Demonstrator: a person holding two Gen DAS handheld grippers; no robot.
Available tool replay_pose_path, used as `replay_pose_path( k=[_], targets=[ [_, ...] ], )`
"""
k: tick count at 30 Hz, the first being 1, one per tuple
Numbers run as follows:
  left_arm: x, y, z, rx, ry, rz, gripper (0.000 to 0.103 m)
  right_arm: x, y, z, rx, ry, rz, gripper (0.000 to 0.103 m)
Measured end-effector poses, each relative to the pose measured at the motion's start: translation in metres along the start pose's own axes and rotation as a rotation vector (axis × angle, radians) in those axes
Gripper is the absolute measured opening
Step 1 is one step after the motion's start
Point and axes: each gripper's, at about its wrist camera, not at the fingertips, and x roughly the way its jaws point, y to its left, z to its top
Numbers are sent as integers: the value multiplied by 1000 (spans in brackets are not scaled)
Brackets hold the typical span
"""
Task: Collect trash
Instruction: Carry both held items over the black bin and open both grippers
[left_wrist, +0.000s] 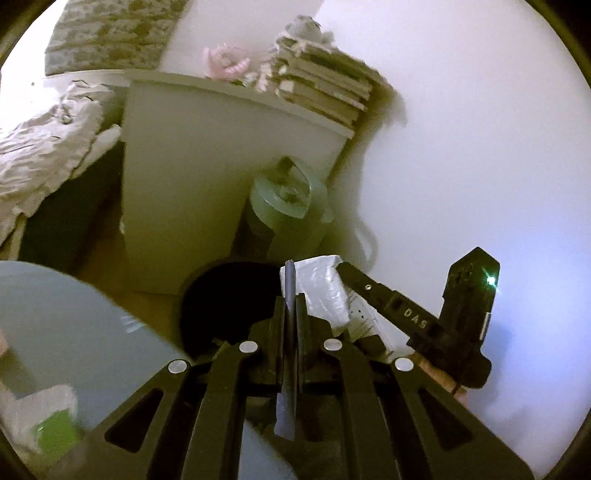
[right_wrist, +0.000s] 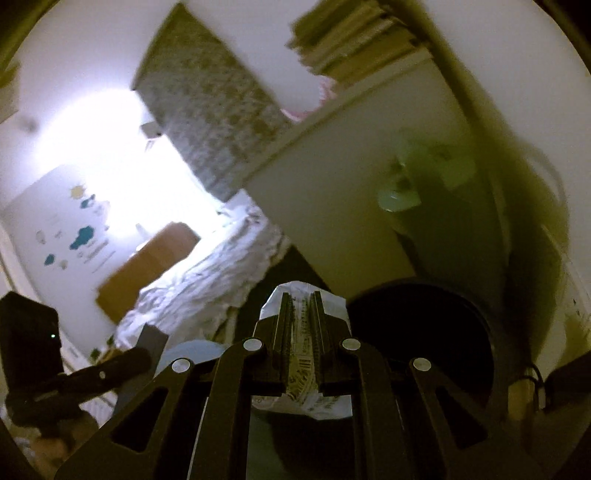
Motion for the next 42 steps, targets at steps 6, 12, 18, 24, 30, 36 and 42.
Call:
replay_pose_path(
  k=[6, 12, 18, 24, 30, 36, 42],
  targets=[
    [38, -5, -2, 14, 50, -6, 5, 11, -9, -3, -44, -3, -94, 11],
    [57, -4, -7, 16, 76, 3, 6, 6, -11, -5, -35, -11, -117, 11],
    [64, -3, -8, 17, 90, 5, 6, 4, -13, -3, -13, -20, -120, 11],
    [69, -1, -6, 3, 115, 25, 11, 6, -14, -2, -9, -14, -117, 11],
    [56, 1, -7, -31, 94, 29, 66, 4, -13, -4, 14, -25, -114, 53],
    [26, -1, -10, -61, 66, 17, 71, 1, -11, -9, 18, -48, -117, 62],
    [-50, -5, -19, -24, 15, 69, 73, 5, -2, -20, -15, -10, -119, 62]
  ],
)
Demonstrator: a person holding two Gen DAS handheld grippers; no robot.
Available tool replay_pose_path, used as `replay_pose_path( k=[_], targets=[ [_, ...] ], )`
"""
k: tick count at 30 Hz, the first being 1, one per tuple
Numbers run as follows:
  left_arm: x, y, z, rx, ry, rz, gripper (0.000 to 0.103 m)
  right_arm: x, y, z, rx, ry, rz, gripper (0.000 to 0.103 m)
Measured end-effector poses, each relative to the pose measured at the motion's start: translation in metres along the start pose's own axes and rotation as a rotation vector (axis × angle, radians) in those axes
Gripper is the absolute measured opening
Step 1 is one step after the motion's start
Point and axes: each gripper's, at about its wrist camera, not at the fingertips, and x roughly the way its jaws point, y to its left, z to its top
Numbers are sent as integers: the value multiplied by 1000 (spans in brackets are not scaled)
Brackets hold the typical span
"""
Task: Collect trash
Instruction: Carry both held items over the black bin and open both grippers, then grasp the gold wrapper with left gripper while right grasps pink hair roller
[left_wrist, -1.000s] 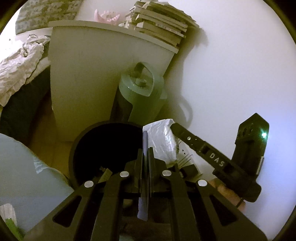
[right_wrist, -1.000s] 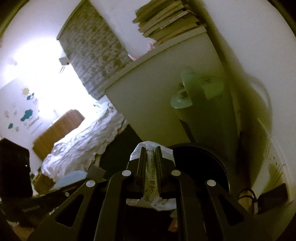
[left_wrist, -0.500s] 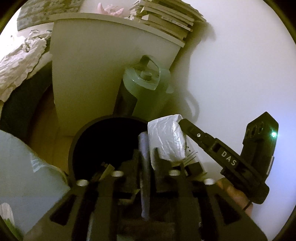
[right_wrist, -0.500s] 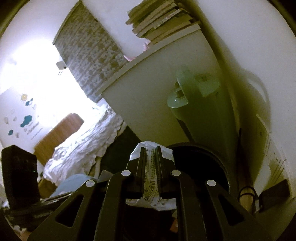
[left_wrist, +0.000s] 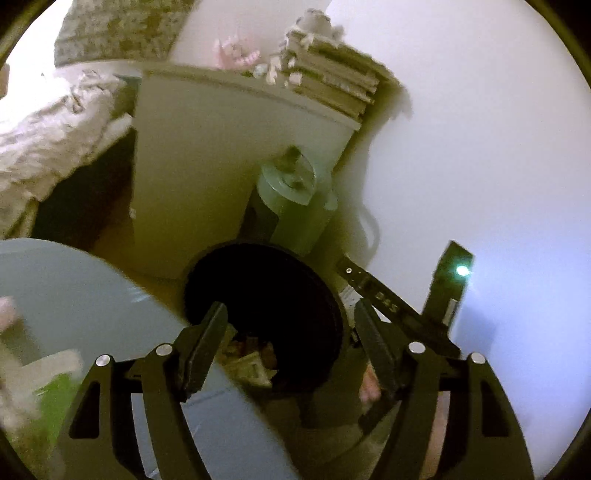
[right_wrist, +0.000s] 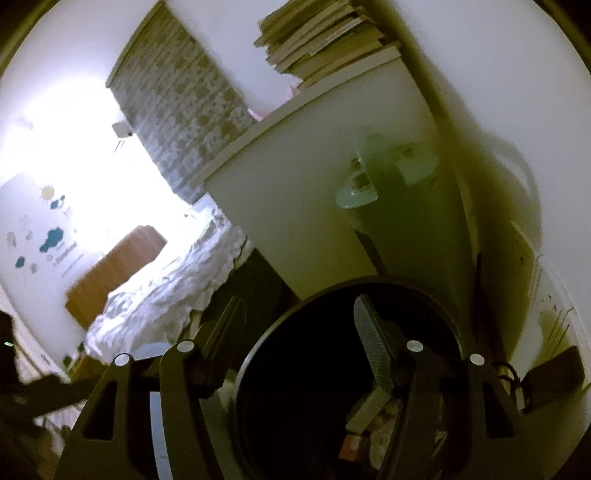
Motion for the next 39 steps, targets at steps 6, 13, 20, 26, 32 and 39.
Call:
replay_pose_path(
  k=[6, 13, 20, 26, 32, 39],
  targets=[
    [-94, 57, -21, -17, -51, 182, 74, 0, 33, -18, -107, 57, 50, 62],
    [-172, 186, -53, 22, 29, 499, 68, -4, 134, -43, -392, 177, 223, 62],
    [-153, 263, -66, 188, 169, 568, 61, 57, 313, -79, -989, 436, 361, 62],
    [-136, 294, -67, 216, 195, 517, 61, 144, 369, -131, -1289, 644, 371, 59],
    [-115, 306, -65, 262, 249, 489, 36, 181, 386, -168, -1432, 722, 430, 57],
    [-117, 315, -65, 159, 205, 431, 9, 187, 385, -171, -1342, 762, 451, 38]
  ],
)
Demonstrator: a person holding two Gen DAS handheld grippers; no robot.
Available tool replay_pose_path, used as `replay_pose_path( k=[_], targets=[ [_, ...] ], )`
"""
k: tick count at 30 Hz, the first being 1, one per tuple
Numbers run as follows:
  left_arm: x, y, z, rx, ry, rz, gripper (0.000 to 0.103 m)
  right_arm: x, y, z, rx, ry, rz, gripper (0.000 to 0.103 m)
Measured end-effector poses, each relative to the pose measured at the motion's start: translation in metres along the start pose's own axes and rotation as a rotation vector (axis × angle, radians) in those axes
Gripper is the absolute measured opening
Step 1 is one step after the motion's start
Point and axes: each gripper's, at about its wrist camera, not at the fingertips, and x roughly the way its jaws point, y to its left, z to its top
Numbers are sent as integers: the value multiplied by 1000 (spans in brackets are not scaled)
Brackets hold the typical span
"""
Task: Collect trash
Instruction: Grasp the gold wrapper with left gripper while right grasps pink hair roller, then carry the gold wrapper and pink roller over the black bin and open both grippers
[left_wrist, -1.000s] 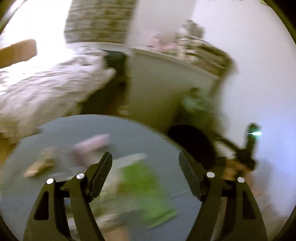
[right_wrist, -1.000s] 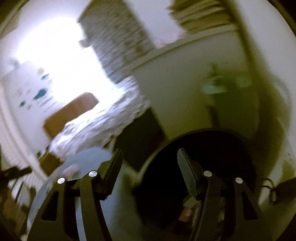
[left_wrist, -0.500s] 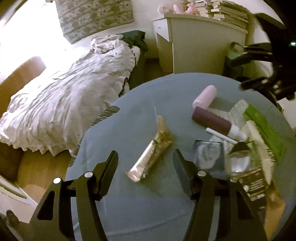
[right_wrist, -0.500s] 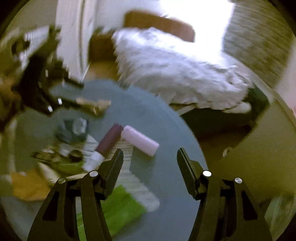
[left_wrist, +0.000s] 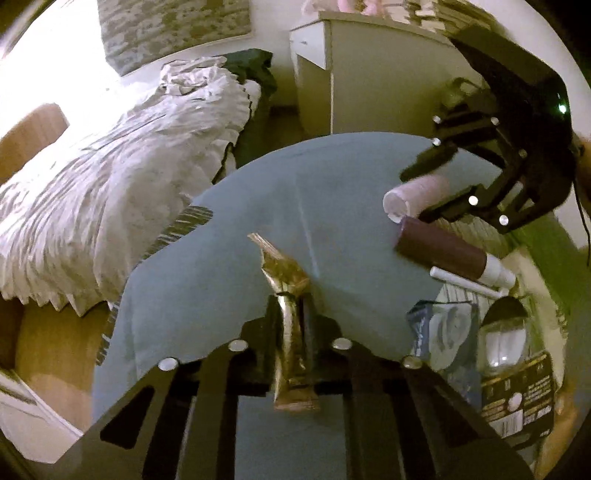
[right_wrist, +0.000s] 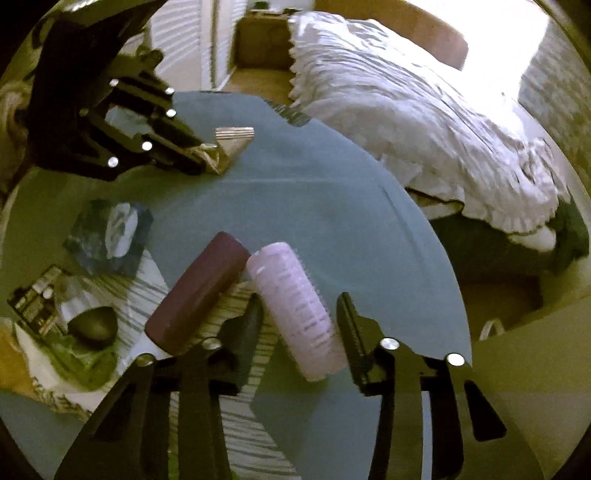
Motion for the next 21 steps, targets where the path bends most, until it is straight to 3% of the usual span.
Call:
replay_pose_path(
  k=[3, 6, 11, 16, 21],
  targets=[
    [-9, 6, 1, -93, -12, -13, 8, -15, -7, -11, 116, -50, 25, 34],
    [-42, -2, 7, -164, -93, -37, 8, -51, -14, -30, 258, -167, 33, 34],
    [-87, -43, 34, -185, -208, -103, 8, -137, -42, -110, 681, -508, 40, 34],
    [-103, -120, 75, -168, -272, -218, 8, -197, -38, -212, 956, -704, -122, 34],
    [-84, -201, 107, -149, -271, -287, 8, -228, -35, -304, 1140, -772, -284, 34]
  ],
)
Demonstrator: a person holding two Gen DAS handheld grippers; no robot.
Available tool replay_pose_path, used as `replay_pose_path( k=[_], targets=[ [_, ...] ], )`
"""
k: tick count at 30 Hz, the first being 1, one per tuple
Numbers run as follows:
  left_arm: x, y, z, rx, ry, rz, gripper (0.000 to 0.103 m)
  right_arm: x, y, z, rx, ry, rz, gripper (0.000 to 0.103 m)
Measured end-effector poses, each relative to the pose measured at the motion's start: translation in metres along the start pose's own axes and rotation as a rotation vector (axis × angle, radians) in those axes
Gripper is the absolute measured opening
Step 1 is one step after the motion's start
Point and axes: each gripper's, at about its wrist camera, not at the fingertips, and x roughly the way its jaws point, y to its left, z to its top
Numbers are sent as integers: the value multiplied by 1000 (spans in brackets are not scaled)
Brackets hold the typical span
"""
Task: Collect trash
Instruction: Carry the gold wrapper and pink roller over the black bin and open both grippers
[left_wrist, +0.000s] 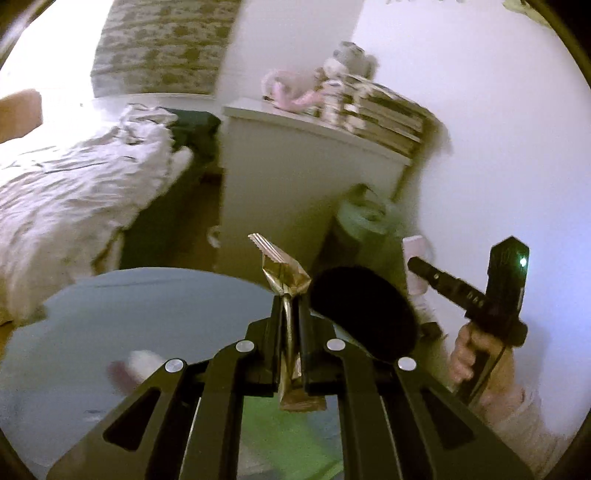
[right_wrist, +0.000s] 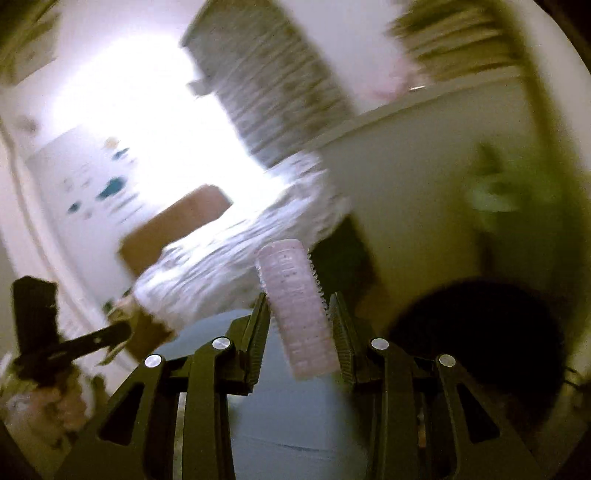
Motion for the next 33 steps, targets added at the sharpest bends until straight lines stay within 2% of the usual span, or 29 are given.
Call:
replay_pose_path(
  k=[4, 6, 10, 19, 33],
  targets=[
    [52, -43, 2, -22, 36, -49, 8, -32, -50, -8, 36, -84, -146, 34],
    [74, -61, 0, -26, 55, -56, 8, -35, -66, -12, 42, -91, -209, 34],
    [115, -88, -5, -23, 91, -57, 8, -45, -91, -11, 70, -125, -259, 34],
    [173, -129, -13, 19, 144, -68, 8, -29, -108, -12, 95, -97, -270, 34],
    [199, -131, -17, 4, 175, -63, 10, -24, -111, -10, 106, -84, -269, 34]
  ],
)
